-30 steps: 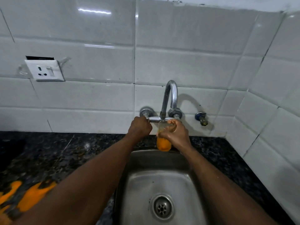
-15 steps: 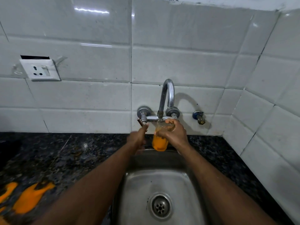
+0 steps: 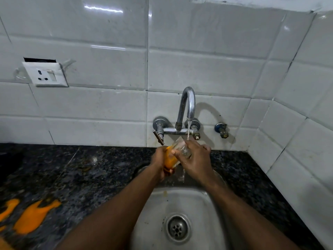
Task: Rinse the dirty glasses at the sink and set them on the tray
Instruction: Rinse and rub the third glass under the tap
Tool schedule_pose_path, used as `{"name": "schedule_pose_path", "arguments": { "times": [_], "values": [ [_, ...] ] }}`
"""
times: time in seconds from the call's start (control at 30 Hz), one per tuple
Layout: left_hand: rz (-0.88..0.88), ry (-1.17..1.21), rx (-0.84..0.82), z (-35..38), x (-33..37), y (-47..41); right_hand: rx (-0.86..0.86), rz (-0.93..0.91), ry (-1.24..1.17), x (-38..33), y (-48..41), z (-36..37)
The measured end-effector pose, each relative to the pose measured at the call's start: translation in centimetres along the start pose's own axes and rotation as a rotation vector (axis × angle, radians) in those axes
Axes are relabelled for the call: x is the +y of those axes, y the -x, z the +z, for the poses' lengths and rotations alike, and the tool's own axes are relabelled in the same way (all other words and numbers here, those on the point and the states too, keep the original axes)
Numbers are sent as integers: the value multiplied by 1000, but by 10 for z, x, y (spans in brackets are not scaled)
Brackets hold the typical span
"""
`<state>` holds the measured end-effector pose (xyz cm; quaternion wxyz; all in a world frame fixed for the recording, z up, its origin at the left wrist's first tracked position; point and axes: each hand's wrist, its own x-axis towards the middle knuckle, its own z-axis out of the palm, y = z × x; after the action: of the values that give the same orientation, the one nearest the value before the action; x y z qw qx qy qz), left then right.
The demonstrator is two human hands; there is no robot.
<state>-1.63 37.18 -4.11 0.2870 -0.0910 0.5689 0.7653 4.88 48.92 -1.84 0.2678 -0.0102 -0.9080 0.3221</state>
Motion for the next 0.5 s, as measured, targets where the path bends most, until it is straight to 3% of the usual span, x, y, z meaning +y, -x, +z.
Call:
{"name": "schedule_pose_path", "arguments": {
  "times": [0.1,0.17,0.2,0.3,0.4,0.47,0.5],
  "values": [
    [120,-62,-38,-12,4,2,-455,281,-480,6,-12,-20],
    [255,-172,-63,-11,5,7,-782,322,-420,11,-25,-31],
    [315,-218,-58,-10,6,9,-862,270,-345,11,-31,-32],
    [249,-297,19,-6,17,12,-920,-91,8,11,-39,-24],
    [72,-386,-41,-13,31,10,-720,-619,608,22,-36,-17],
    [116,-360,-107,-17,35,6,-734,-543,510,25,-35,-13],
    [188,-304,-121,-17,34,5,-809,-346,267,21,-35,-12]
  ]
}}
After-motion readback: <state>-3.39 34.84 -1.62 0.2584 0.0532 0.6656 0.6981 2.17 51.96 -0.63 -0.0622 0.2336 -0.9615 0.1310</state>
